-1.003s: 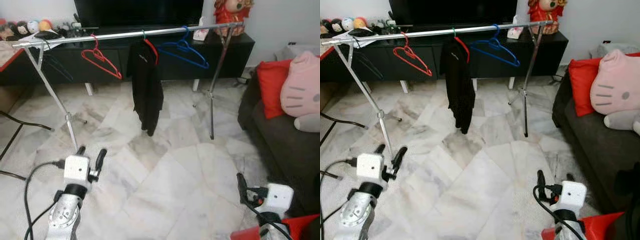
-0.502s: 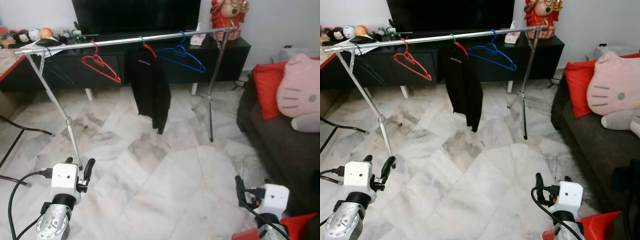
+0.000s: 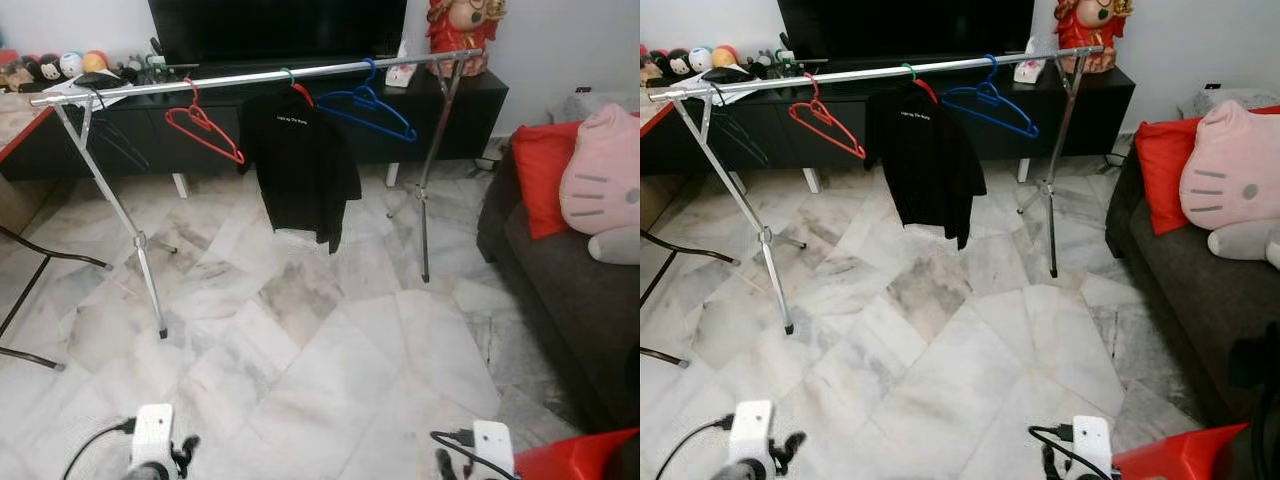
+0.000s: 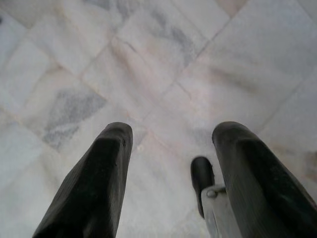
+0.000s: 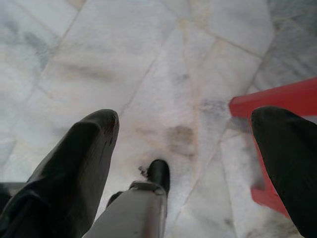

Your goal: Hang hanger

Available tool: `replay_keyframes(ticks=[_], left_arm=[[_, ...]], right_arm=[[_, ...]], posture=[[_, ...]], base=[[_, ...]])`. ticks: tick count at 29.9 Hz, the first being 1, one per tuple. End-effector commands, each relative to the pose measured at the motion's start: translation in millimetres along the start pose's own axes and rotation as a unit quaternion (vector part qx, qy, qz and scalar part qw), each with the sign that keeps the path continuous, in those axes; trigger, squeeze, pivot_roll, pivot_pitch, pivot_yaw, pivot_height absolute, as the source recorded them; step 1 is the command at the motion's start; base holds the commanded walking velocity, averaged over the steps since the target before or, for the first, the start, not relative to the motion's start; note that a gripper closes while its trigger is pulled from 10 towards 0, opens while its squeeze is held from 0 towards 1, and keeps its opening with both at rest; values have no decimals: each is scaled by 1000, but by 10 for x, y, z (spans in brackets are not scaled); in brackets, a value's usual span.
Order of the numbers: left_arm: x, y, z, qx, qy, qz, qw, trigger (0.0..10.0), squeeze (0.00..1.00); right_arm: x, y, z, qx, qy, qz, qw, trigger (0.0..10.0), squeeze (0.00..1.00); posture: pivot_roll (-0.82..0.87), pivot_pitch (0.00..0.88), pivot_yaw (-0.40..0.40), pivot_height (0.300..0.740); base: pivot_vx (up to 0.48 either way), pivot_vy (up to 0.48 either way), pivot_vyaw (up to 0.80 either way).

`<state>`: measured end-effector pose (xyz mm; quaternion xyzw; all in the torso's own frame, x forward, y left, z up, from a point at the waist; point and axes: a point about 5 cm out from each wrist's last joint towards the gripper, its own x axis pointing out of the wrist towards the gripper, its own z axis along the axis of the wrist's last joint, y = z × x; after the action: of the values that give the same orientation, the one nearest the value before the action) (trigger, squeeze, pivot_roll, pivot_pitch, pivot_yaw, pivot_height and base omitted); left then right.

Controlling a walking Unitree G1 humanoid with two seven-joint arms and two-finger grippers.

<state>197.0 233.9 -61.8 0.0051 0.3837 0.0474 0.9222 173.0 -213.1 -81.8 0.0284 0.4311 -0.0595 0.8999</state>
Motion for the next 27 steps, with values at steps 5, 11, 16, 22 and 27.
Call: replay_keyframes(ticks=[5, 11, 16, 22, 27], left_arm=[[2, -43, -96, -7, 20, 0, 1000, 10000, 0], [2, -58, -114, 3, 26, -8, 1000, 10000, 0], [0, -54, -133, -5, 32, -4, 999, 10000, 0], [0, -59, -149, -1, 40, -4, 999, 10000, 0], [10, -37, -122, -12, 41, 7, 999, 10000, 0]], right_arm=[[-41, 13, -201, 12, 36, 7, 999, 10000, 0], [-38, -12, -181, 21, 32, 2, 999, 10000, 0], [-35, 11, -194, 7, 42, 12, 999, 10000, 0], [-26, 58, -182, 5, 43, 22, 999, 10000, 0], [-24, 21, -162, 6, 42, 19, 999, 10000, 0]], posture=[[-72, 0, 37, 740], [-82, 0, 46, 740], [-70, 0, 37, 740], [-74, 0, 38, 740], [-68, 0, 36, 740]], base=[[0, 0, 0], [0, 0, 0], [0, 0, -81], [0, 0, -660], [0, 0, -659]])
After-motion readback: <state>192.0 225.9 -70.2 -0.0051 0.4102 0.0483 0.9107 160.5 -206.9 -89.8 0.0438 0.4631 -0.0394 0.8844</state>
